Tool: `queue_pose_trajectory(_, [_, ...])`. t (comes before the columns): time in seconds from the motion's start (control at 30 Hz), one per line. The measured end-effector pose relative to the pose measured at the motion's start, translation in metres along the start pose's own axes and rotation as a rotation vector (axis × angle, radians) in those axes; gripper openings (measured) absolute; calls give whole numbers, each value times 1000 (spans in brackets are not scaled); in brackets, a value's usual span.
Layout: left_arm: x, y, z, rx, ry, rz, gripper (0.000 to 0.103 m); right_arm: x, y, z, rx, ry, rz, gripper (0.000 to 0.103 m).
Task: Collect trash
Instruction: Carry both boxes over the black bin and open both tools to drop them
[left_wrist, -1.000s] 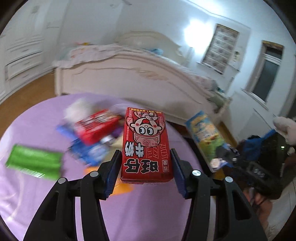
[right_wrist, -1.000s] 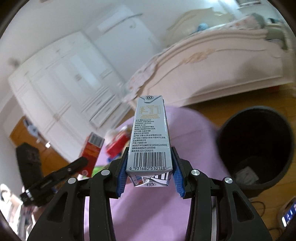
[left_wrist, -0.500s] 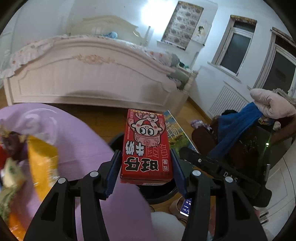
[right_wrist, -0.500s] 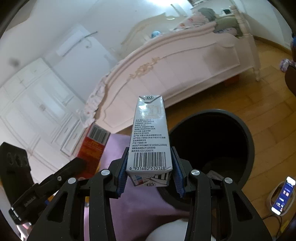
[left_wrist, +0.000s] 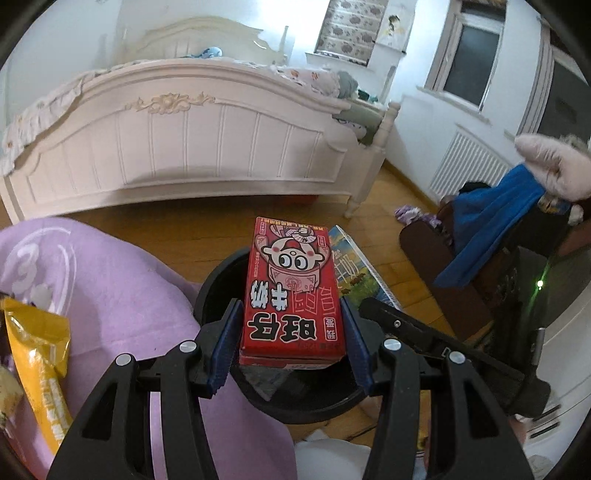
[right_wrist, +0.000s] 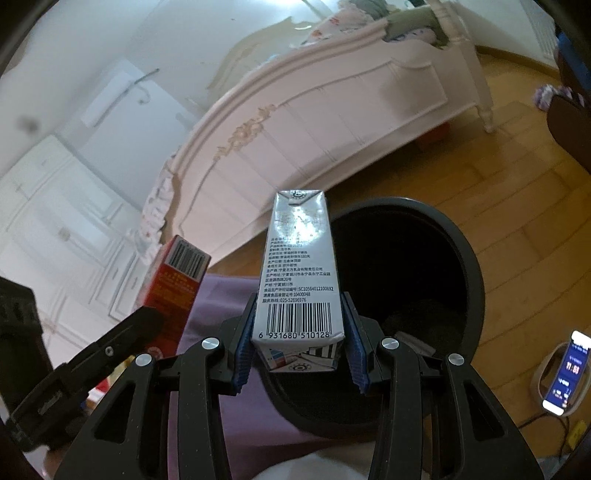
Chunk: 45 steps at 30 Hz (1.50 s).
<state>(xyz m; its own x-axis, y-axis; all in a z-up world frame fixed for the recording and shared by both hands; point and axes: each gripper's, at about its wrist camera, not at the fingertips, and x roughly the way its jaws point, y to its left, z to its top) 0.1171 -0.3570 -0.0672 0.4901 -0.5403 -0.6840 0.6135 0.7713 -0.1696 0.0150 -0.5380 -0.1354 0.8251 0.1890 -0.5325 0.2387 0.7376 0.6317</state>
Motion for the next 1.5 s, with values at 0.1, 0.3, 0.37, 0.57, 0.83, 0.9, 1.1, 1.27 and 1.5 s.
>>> queue_pose_trajectory(0.1, [8, -8, 0, 28, 9, 11, 52, 5, -6, -2, 19, 8, -9, 43])
queue_pose_trajectory(0.3, [19, -15, 3, 64, 25, 22, 52, 12, -21, -6, 44, 26, -21, 43])
queue_pose_trajectory(0.37, [22, -15, 4, 68, 31, 21, 52, 16, -24, -5, 49, 33, -25, 43])
queue_pose_trajectory(0.57, [29, -15, 5, 68, 51, 21, 52, 24, -29, -5, 65, 47, -31, 43])
queue_pose_trajectory(0.83, [32, -20, 8, 80, 51, 37, 54, 30, -33, -3, 78, 63, -29, 44])
queue_pose_trajectory(0.9, [32, -23, 8, 89, 50, 49, 54, 29, -33, -2, 85, 63, -22, 47])
queue_pose_trajectory(1.1, [19, -26, 7, 97, 17, 74, 78, 15, -27, -1, 80, 21, -15, 77])
queue_pose_trajectory(1.27, [-2, -22, 6, 82, -9, 78, 78, 4, -12, 0, 51, 21, 2, 77])
queue_pose_trajectory(1.5, [-50, -5, -4, 47, -76, 105, 87, -9, 28, -9, -27, 39, 41, 77])
